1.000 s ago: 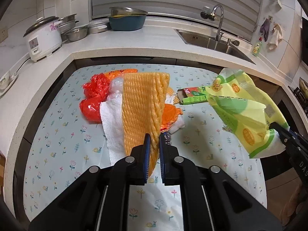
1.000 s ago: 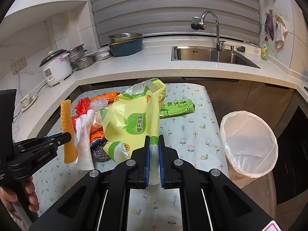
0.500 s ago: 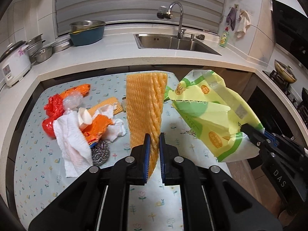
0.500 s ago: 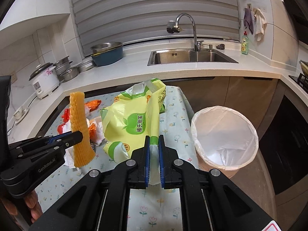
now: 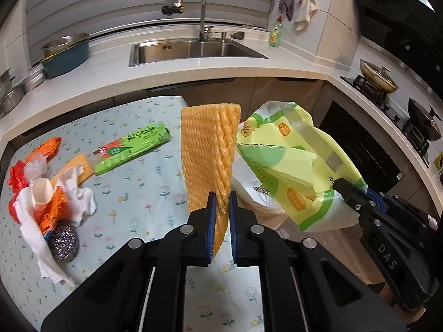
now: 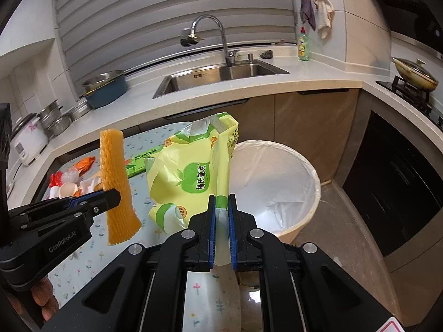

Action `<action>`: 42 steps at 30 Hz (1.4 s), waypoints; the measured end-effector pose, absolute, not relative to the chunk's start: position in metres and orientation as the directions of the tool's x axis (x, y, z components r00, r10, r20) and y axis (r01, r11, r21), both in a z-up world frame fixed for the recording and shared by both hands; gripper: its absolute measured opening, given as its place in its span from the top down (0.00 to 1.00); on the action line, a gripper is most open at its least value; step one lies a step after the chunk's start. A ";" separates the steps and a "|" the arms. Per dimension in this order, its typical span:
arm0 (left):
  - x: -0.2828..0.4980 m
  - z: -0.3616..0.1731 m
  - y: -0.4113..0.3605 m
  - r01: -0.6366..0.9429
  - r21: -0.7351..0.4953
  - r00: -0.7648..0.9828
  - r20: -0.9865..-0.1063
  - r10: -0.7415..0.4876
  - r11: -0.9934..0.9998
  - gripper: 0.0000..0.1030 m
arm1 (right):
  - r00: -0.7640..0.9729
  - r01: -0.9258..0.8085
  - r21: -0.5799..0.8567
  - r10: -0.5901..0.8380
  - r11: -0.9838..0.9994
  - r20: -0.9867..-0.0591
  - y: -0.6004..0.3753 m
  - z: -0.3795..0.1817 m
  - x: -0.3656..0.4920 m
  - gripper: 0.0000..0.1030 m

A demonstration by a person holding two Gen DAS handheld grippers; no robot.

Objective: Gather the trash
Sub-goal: 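Lift the yellow-green bag with the right gripper and carry it over the bin, then open the right gripper to drop the yellow-green bag into the bin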

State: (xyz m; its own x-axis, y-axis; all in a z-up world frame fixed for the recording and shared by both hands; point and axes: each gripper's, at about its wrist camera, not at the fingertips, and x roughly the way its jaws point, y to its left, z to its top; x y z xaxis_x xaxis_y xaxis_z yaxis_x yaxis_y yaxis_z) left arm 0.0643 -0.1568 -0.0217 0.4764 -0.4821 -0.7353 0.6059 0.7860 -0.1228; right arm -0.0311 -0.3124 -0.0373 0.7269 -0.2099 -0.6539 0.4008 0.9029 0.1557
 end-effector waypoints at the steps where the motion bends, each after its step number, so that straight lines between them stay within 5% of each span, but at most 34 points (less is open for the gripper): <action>1: 0.065 -0.025 -0.167 0.627 -0.127 0.456 -0.740 -0.495 0.769 0.91 | 0.721 0.415 0.159 -0.217 0.896 -0.658 -0.320 -0.040 -0.031 0.92; 18: 0.108 -0.065 -0.267 0.737 -0.246 0.265 -0.752 -0.604 0.630 0.89 | 0.633 0.563 0.164 -0.296 0.810 -0.715 -0.395 -0.083 -0.008 0.92; 21: 0.116 -0.071 -0.271 0.731 -0.247 0.265 -0.756 -0.598 0.637 0.63 | 0.625 0.569 0.162 -0.296 0.806 -0.722 -0.400 -0.089 0.000 0.92; 42: 0.122 -0.048 -0.184 0.566 -0.158 0.487 -0.728 -0.483 0.809 0.50 | 0.694 0.474 0.163 -0.252 0.865 -0.674 -0.343 -0.069 0.010 0.57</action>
